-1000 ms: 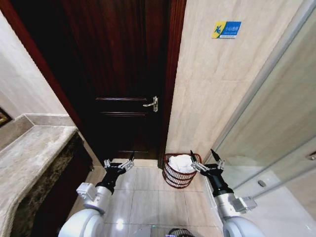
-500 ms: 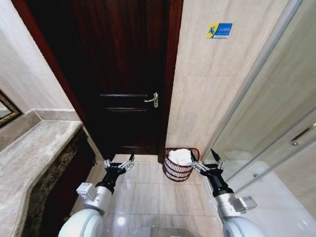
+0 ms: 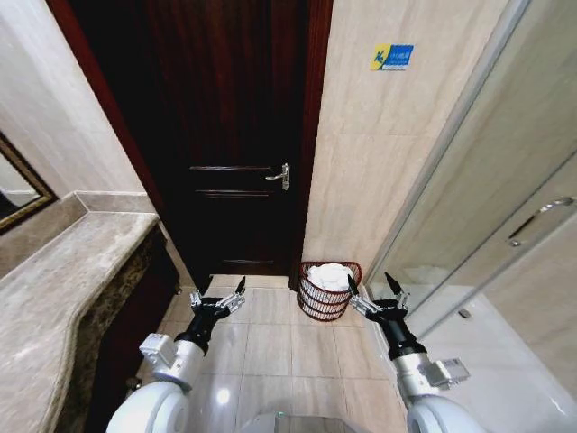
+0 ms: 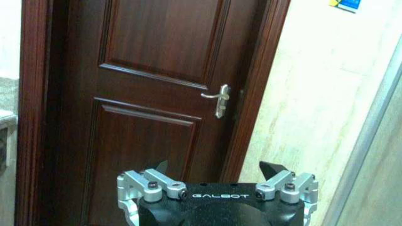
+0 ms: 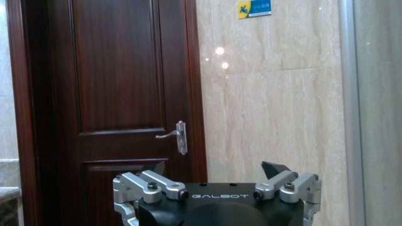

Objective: Discard the used towel into the hamper.

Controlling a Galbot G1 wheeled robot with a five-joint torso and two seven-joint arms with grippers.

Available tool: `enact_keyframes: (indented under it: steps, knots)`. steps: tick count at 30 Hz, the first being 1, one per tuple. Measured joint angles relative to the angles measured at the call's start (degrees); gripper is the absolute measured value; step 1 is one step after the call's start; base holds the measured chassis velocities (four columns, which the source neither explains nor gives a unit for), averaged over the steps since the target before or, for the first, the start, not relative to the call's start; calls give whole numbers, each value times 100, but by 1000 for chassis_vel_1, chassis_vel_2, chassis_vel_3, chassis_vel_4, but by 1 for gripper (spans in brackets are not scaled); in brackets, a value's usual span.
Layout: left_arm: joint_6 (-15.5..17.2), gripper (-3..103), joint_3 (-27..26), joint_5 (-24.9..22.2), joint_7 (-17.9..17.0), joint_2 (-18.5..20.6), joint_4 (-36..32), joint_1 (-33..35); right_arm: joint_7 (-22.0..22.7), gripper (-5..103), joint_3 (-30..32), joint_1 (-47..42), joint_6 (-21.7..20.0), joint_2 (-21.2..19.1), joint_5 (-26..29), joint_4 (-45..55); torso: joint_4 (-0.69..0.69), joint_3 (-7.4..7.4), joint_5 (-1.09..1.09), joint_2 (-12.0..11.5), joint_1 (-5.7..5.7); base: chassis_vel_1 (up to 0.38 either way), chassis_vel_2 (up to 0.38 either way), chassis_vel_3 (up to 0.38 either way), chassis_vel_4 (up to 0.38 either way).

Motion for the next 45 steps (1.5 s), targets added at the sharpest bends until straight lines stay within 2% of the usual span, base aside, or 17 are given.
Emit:
enact_keyframes:
  steps: [45]
  knots:
    - [0,99,0,0,0,0,0,0,0,100,0,0,0,0,0,0,1,0,1,0,0,121,-120,-122,116]
